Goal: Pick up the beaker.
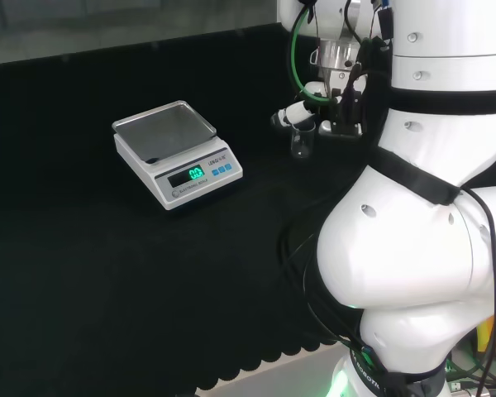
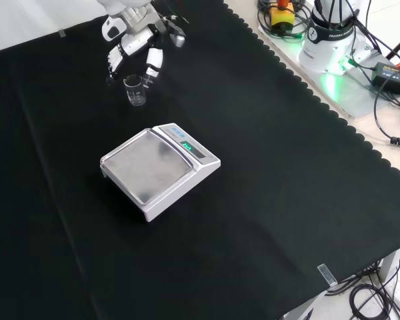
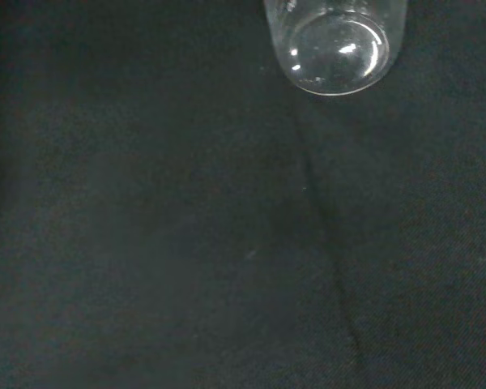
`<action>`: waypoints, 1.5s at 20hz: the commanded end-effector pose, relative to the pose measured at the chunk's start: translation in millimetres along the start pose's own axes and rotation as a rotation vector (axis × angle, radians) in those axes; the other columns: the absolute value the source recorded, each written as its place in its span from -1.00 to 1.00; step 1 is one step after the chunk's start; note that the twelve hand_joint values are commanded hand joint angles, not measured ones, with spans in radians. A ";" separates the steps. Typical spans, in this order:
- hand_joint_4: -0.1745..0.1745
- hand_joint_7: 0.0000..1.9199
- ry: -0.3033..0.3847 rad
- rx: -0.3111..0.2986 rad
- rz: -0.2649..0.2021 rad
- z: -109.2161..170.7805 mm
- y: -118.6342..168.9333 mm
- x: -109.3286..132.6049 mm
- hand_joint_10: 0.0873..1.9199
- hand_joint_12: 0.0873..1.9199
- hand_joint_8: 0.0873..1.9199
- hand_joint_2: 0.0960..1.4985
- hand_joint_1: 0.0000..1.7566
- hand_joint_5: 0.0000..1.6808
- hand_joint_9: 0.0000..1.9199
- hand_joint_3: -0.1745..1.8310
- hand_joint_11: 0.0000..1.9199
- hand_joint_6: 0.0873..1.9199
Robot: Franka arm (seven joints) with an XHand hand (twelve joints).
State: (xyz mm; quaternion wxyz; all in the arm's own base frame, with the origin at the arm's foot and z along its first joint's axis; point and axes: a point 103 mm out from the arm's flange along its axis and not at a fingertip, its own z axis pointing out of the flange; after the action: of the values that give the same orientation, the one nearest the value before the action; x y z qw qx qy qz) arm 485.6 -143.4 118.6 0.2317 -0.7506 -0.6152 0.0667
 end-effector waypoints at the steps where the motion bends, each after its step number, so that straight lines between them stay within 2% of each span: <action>1: -0.38 -0.89 0.018 0.031 0.007 10.1 18.4 -11.9 -0.12 0.59 -0.23 0.04 -0.60 -0.59 -0.87 -0.50 -0.93 -1.00; 8: -0.38 -0.89 0.013 0.074 0.029 22.5 37.4 -14.3 -0.12 0.59 -0.22 0.03 -0.53 -0.59 -0.88 -0.50 -0.93 -1.00; 13: -0.40 -0.82 -0.006 0.103 0.041 27.7 42.8 -11.9 -0.12 0.53 -0.21 0.03 -0.38 -0.55 -0.77 -0.50 -0.74 -1.00; 17: -0.53 -0.59 -0.026 0.078 0.051 24.4 41.5 -9.4 -0.21 0.37 -0.22 0.00 -0.27 -0.47 -0.46 -0.43 -0.40 -1.00; 22: -0.89 -0.24 -0.062 0.000 0.047 14.9 38.9 -1.7 -0.42 0.00 -0.18 -0.07 -0.05 -0.35 0.09 -0.30 0.35 -1.00; 25: -0.99 -0.01 -0.073 -0.043 0.065 9.3 38.4 5.6 -0.58 -0.16 -0.21 -0.10 0.03 -0.22 0.39 -0.26 0.66 -1.00; 28: -1.00 0.18 -0.106 -0.062 0.070 8.0 39.6 14.8 -0.75 -0.30 -0.28 -0.12 0.09 -0.09 0.63 -0.27 0.84 -0.90; 30: -1.00 0.26 -0.110 -0.049 0.081 8.3 41.3 17.8 -0.86 -0.37 -0.32 -0.13 0.15 -0.04 0.74 -0.27 0.91 -0.77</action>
State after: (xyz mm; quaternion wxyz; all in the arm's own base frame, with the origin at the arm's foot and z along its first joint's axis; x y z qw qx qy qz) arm 517.7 -140.6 92.4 0.1926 -0.7709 -0.6000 0.0928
